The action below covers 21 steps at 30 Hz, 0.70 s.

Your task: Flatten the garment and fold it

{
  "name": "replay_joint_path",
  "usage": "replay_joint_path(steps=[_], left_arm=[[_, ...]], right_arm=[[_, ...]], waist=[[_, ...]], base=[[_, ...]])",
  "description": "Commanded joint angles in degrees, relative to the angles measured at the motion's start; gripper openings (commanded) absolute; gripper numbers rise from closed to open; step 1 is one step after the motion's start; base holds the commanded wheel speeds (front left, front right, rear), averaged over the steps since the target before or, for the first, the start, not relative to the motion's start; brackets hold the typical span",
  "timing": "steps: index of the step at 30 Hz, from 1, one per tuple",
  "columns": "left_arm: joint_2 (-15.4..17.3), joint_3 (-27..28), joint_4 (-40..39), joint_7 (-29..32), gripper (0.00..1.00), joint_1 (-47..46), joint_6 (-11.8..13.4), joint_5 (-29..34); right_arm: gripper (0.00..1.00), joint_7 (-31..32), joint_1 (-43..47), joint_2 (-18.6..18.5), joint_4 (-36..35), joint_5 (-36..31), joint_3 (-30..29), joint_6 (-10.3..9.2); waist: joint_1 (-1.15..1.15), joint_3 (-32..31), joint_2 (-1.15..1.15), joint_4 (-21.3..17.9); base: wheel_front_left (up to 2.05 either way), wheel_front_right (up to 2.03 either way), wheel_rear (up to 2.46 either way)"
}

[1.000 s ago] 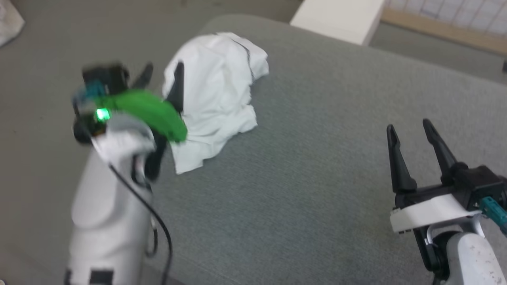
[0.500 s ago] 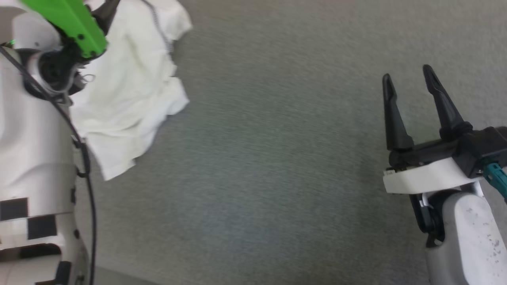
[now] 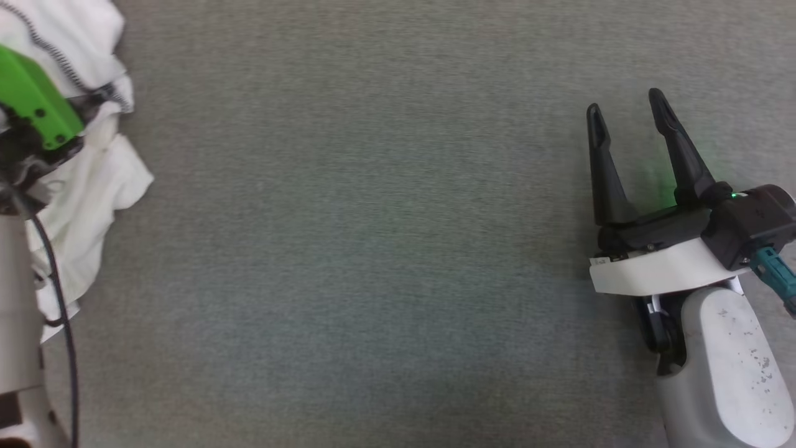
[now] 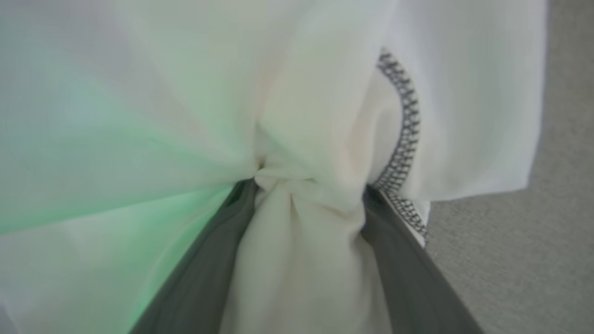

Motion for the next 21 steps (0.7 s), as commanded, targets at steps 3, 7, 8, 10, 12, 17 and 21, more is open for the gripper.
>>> replay_joint_path(steps=[3, 7, 8, 10, 12, 17, 21], left_arm=[[-1.3, -1.9, 0.5, 1.3, 0.0, 7.4, -0.1, 0.8], [0.5, -0.8, -3.4, -9.8, 0.0, 9.0, -2.5, 3.0], [0.9, -0.3, -4.0, -13.6, 0.0, 9.3, -2.8, 3.8], [2.0, 0.1, -4.8, -21.2, 0.0, 9.9, -3.7, 6.0], [2.5, 0.9, -5.3, -28.7, 0.0, 10.1, -3.9, 7.7], [4.6, 0.3, -5.9, -45.0, 0.0, 8.8, -5.5, 12.4], [5.2, -1.8, -8.1, -53.0, 0.0, 6.3, -7.0, 15.1]], right_arm=[[1.0, -0.7, -0.4, 0.0, 1.1, 0.8, -0.2, -0.1], [1.0, -1.1, 0.4, 0.0, 2.2, 1.3, -0.5, -0.1], [1.0, -1.2, 0.7, 0.0, 2.4, 1.5, -0.7, -0.1], [1.0, -1.3, 1.4, 0.0, 2.7, 1.8, -1.0, -0.1], [1.0, -1.4, 2.4, 0.0, 3.1, 2.0, -1.4, -0.1], [1.0, -1.6, 5.3, 0.0, 4.0, 2.2, -2.7, -0.1], [1.0, -1.6, 7.7, 0.0, 4.4, 2.9, -3.5, -0.1]], waist=[[0.0, -1.2, -0.01, -1.8], [0.0, -5.1, -0.01, -1.4], [0.0, -6.2, -0.01, -1.4], [0.0, -8.3, -0.01, -1.2], [0.0, -10.9, -0.01, -1.0], [0.0, -17.9, -0.01, -0.6], [0.0, -22.8, -0.01, -1.1]], base=[[0.0, 0.0, 0.0], [0.0, 0.0, 0.0], [0.0, 0.0, 0.0], [0.0, 0.0, 0.0], [0.0, 0.0, 0.0], [0.0, 0.0, 0.0], [0.0, 0.0, 0.0]])
